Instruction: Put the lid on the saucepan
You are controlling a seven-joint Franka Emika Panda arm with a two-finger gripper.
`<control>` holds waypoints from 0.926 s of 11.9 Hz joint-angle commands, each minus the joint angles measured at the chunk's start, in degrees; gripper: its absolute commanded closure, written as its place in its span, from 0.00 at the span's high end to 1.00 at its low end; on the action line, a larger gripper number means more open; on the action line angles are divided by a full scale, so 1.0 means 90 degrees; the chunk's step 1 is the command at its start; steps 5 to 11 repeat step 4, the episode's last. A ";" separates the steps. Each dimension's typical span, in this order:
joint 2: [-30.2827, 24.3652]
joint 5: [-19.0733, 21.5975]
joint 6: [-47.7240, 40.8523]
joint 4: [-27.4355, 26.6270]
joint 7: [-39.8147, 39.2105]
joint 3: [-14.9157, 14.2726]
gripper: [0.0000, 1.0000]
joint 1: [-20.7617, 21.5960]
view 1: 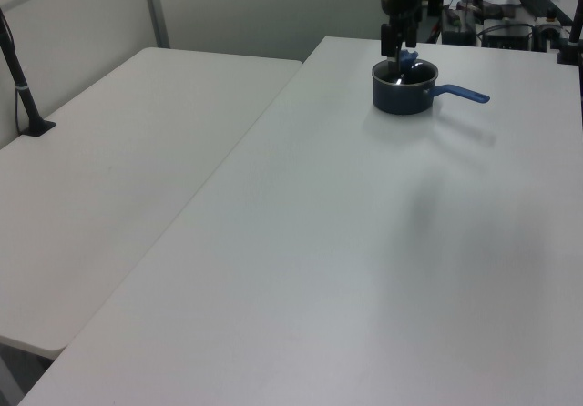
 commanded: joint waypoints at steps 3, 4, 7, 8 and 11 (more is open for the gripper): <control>-0.1114 0.0086 -0.0179 -0.0991 0.0270 -0.0100 1.00 0.0295; -0.1114 0.0232 -0.0180 -0.0981 0.0231 -0.0110 1.00 0.0265; -0.1114 0.0232 -0.0180 -0.0981 0.0231 -0.0110 1.00 0.0265; -0.1114 0.0232 -0.0180 -0.0981 0.0231 -0.0110 1.00 0.0265; -0.1114 0.0232 -0.0180 -0.0981 0.0231 -0.0110 1.00 0.0265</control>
